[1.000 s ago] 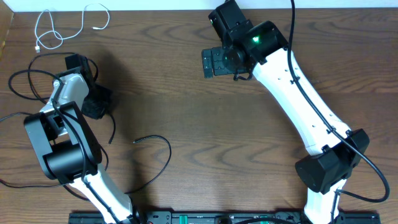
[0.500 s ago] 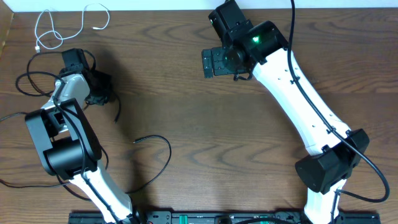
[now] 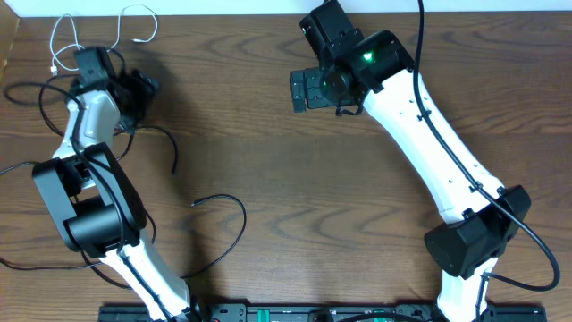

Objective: Untangle cables

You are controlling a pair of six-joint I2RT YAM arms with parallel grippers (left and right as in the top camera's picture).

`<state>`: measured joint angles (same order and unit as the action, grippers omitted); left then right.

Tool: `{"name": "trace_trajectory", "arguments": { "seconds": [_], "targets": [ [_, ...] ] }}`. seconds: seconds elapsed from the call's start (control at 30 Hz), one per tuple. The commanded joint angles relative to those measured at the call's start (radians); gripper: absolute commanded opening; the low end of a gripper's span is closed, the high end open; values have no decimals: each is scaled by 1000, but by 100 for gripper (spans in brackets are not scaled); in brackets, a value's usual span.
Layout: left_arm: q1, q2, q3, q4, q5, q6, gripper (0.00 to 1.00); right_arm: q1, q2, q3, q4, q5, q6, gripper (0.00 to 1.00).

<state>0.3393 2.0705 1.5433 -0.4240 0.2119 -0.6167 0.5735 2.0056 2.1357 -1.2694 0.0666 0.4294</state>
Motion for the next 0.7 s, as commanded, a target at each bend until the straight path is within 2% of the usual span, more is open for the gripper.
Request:
{"name": "trace_trajectory", "arguments": {
  "seconds": [0.0, 0.23, 0.43, 0.67],
  "targets": [
    [5, -1, 51, 64, -124, 154, 88, 0, 9, -5, -2, 2, 11, 99],
    [5, 43, 45, 223, -288, 224, 88, 5, 9, -6, -3, 2, 11, 99],
    [3, 148, 44, 370, -288, 225, 88, 8, 9, -6, -14, 2, 11, 99],
    [4, 255, 44, 450, -288, 310, 87, 12, 9, -6, -60, 2, 11, 99]
  ]
}}
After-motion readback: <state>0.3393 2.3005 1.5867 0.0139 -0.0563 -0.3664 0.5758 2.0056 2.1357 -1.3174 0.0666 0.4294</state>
